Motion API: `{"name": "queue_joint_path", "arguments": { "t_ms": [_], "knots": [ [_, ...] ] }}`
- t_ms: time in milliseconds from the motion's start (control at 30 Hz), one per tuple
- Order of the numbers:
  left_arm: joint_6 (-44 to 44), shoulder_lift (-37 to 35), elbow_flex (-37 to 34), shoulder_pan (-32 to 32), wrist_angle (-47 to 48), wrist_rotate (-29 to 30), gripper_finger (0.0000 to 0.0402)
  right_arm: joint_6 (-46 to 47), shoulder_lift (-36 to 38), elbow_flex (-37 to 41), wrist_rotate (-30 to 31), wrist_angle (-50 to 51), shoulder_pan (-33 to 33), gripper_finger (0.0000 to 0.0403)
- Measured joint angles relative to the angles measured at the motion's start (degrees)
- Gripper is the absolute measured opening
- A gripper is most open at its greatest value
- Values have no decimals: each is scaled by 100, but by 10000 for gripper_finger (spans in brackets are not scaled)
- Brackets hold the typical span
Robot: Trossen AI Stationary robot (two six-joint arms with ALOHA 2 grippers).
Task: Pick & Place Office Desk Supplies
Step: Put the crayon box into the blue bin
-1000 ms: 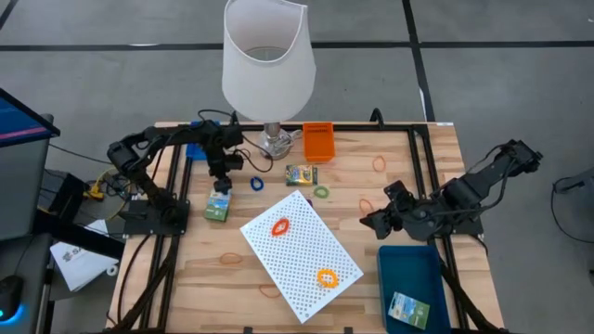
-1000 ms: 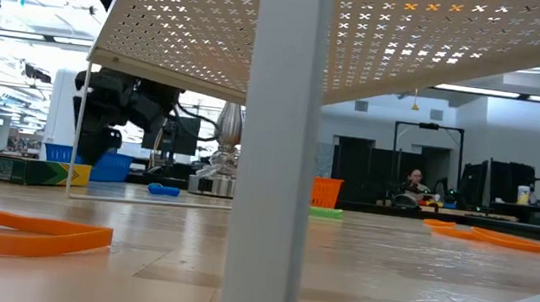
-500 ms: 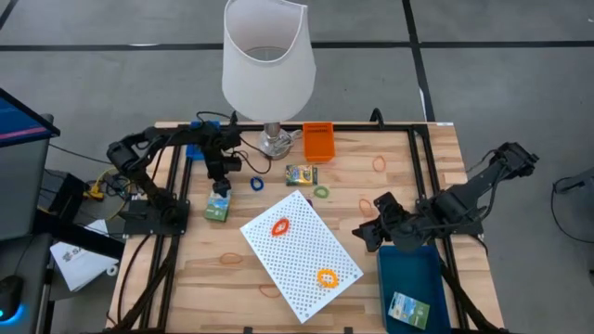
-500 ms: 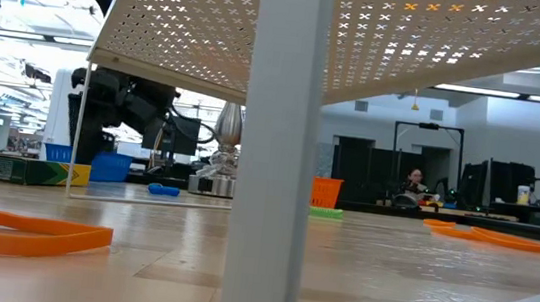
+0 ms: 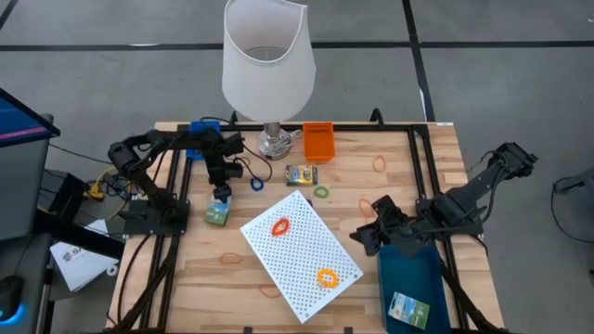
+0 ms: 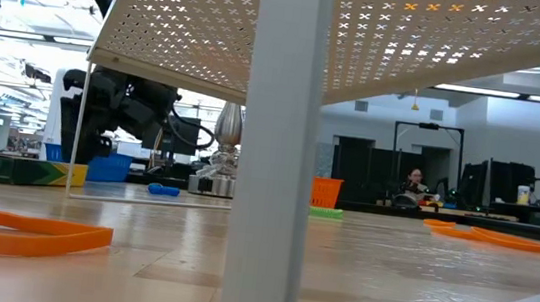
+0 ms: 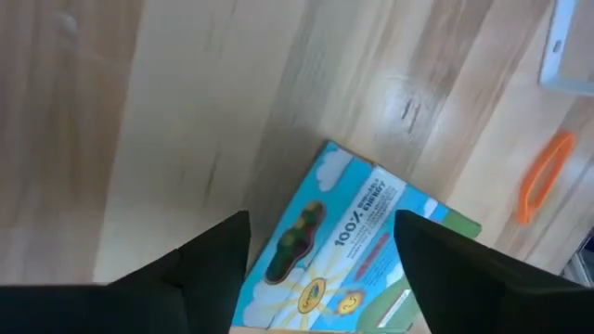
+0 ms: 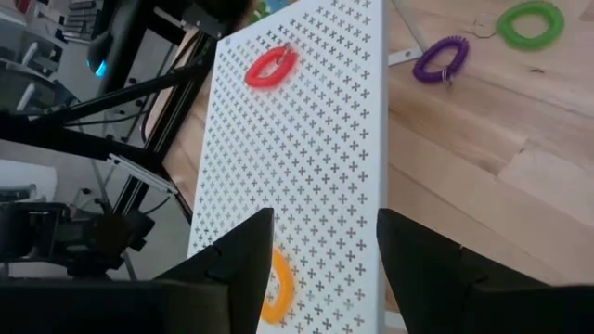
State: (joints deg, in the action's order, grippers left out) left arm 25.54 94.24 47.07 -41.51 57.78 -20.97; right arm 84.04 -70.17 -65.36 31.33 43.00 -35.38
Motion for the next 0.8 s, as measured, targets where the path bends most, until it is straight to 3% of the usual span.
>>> {"name": "queue_joint_path", "arguments": {
  "t_ms": [533, 800],
  "knots": [
    [-145, 0, 0, 32, 140, -345, 15, -4, 0, 0, 2, 2, -2, 189],
    [-229, -249, 0, 52, 489, -733, 1, -52, 0, 0, 5, 3, -2, 189]
  ]
}}
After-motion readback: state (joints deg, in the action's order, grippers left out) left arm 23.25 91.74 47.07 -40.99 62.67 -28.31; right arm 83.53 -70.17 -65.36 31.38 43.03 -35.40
